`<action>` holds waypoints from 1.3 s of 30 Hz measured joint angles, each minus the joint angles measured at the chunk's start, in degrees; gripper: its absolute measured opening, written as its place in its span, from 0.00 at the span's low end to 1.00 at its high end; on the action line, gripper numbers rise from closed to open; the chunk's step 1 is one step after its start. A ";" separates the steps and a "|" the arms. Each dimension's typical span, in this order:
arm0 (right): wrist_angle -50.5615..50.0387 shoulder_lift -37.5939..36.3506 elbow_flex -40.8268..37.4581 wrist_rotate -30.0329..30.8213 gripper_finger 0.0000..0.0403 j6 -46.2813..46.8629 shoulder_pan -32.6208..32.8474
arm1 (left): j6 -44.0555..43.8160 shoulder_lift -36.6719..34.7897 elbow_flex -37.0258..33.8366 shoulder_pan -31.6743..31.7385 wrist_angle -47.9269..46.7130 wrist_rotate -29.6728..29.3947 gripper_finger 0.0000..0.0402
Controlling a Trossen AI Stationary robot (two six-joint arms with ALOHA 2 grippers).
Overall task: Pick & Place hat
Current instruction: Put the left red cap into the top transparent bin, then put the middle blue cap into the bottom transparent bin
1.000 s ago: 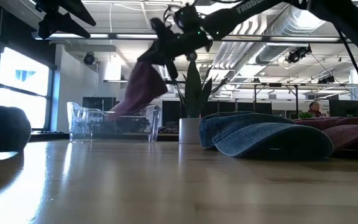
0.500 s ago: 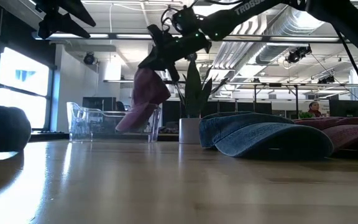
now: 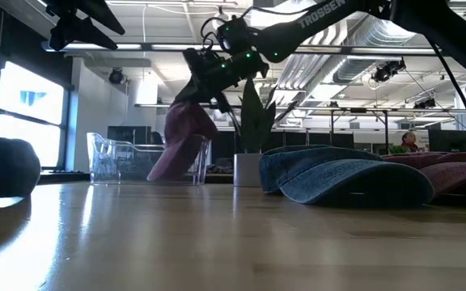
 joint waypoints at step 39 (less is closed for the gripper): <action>-59.64 -21.65 -1.04 3.76 0.39 3.74 26.10 | 4.53 0.04 0.00 -0.02 0.06 12.19 0.42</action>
